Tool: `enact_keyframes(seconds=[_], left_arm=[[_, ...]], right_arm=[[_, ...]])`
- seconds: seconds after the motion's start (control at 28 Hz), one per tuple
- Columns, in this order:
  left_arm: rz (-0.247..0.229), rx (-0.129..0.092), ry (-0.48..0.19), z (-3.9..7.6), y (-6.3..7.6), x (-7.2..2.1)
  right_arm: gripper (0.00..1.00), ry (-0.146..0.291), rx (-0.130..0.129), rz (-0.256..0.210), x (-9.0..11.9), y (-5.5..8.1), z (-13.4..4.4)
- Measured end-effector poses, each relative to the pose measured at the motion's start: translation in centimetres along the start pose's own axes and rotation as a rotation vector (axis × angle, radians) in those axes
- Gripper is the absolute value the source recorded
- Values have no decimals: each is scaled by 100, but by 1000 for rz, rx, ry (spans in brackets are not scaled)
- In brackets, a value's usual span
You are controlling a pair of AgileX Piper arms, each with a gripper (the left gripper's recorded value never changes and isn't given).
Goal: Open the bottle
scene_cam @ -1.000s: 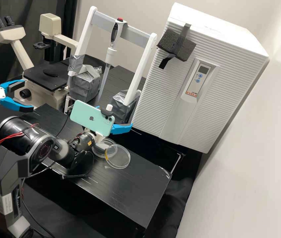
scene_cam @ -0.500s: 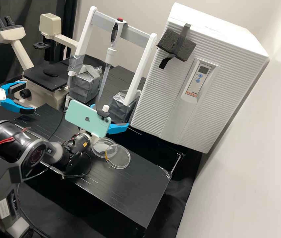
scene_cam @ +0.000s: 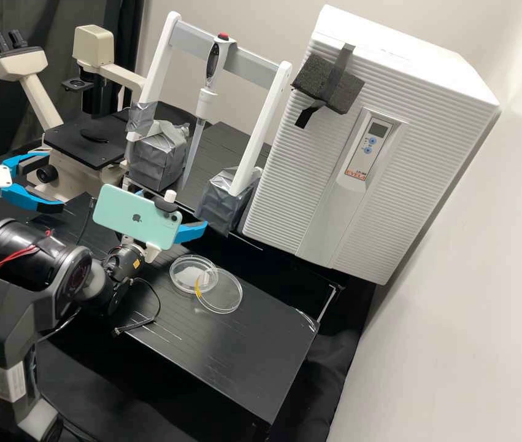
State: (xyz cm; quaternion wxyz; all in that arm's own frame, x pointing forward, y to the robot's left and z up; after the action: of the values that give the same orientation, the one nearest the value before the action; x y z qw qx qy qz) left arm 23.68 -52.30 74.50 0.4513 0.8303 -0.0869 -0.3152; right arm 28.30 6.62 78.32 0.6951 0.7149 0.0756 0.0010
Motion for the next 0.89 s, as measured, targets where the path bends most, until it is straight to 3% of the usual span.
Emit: enact_keyframes(seconds=[0.25, 0.36, 0.39, 0.89], left_arm=[[5, 2, -5, 8, 14, 14], [7, 4, -11, 21, 20, 24], [7, 4, -12, 22, 20, 24], [6, 4, -17, 36, 17, 27]], right_arm=[[100, -5, -29, -14, 11, -45, 12], [100, -9, -28, -10, 11, -41, 16], [0, -13, -29, -6, 11, -37, 20], [0, -23, -35, -5, 61, -52, 41]])
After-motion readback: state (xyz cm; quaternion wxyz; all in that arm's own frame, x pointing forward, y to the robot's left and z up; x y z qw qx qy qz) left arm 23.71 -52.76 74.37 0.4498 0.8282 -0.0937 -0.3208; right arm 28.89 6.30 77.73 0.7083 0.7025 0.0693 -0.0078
